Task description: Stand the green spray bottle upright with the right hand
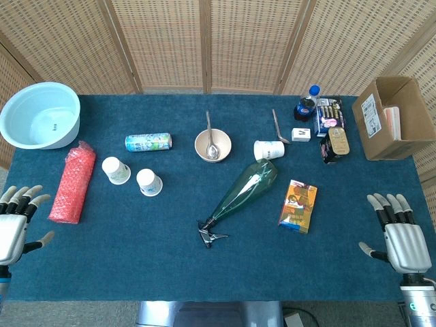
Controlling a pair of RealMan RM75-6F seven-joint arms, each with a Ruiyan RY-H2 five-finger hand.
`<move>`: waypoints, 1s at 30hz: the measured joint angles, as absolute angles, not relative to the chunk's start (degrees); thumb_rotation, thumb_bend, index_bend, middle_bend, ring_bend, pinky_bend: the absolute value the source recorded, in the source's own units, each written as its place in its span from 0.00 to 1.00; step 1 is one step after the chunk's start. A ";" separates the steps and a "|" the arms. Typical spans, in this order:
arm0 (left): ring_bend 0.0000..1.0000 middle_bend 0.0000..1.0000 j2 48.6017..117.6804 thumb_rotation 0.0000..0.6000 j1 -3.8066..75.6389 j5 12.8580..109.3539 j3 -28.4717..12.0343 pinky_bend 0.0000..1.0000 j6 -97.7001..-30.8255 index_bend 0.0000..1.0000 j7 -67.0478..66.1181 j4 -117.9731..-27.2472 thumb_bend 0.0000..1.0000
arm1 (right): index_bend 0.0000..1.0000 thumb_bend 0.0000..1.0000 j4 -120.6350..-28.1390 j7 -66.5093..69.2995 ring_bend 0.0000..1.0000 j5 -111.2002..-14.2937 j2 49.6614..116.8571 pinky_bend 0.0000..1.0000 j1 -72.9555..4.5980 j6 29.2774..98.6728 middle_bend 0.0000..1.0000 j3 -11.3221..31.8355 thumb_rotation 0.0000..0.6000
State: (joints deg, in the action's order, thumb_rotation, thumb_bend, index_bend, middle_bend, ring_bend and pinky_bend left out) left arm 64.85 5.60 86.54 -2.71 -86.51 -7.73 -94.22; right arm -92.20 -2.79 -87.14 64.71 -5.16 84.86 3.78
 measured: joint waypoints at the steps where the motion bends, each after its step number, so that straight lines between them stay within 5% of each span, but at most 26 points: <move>1: 0.15 0.18 64.74 1.00 5.61 86.62 -2.70 0.06 -86.52 0.23 -7.71 -94.32 0.12 | 0.09 0.03 -92.29 -2.22 0.00 -87.31 64.61 0.08 -5.20 84.91 0.11 3.81 1.00; 11: 0.15 0.18 63.82 1.00 5.68 87.25 -2.59 0.06 -86.57 0.23 -7.70 -95.39 0.12 | 0.09 0.03 -95.50 5.05 0.00 -90.57 62.22 0.08 -8.61 83.07 0.11 4.91 1.00; 30: 0.15 0.17 64.37 1.00 7.18 84.24 -3.39 0.06 -83.11 0.23 -7.38 -93.94 0.12 | 0.15 0.09 -98.13 1.70 0.01 -95.15 62.85 0.08 -29.30 59.48 0.12 8.57 1.00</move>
